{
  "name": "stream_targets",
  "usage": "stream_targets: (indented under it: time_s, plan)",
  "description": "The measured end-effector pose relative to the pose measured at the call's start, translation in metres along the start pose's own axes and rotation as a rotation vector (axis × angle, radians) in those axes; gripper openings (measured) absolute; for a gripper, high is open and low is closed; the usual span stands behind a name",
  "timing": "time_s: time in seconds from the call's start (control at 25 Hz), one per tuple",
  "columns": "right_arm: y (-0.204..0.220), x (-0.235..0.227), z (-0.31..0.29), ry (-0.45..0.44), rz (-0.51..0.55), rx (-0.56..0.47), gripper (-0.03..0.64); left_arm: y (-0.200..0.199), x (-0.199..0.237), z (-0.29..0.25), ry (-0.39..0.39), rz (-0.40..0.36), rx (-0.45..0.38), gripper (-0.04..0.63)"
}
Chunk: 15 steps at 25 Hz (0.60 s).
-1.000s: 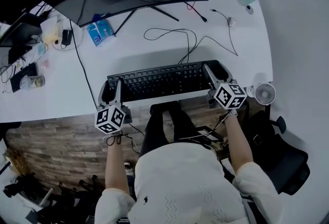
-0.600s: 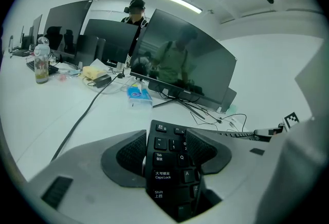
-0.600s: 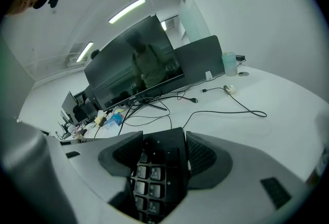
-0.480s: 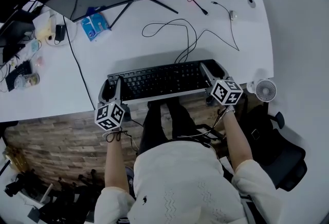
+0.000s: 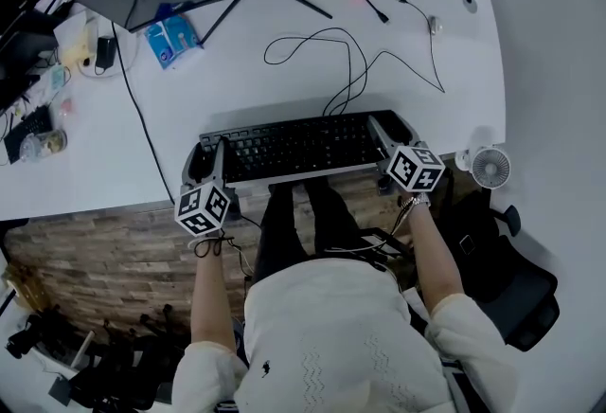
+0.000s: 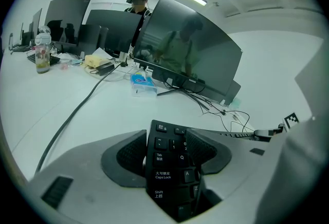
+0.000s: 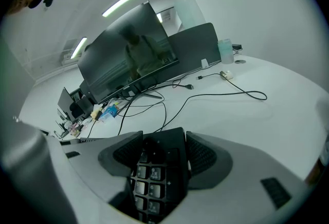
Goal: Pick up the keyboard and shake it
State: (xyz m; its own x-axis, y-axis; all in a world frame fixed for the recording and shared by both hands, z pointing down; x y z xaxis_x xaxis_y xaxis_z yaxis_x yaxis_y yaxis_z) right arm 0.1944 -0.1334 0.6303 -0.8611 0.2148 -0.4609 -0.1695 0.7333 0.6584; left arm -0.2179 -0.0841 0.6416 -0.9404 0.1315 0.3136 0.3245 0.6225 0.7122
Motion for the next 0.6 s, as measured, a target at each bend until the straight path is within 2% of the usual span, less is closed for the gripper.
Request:
stream_targets:
  time_s: [0.6]
  plan:
    - [0.013, -0.013, -0.022, 0.004, -0.007, 0.025, 0.252, 0.015, 0.009, -0.02, -0.018, 0.013, 0.036, 0.231]
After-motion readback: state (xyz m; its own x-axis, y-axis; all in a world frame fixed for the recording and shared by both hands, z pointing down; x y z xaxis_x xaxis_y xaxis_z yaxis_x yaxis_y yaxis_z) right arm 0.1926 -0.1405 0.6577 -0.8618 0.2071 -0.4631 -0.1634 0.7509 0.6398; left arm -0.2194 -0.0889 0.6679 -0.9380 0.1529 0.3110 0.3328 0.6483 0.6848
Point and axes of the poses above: the fingertips, and each gripper's own axes: z backward along the fingers, x to its left, y out of its underside, the point moved 3 cm from there along z, backward along the fingers, and after that the axes turned 7 degrees about -y, right-handed, at the moved point
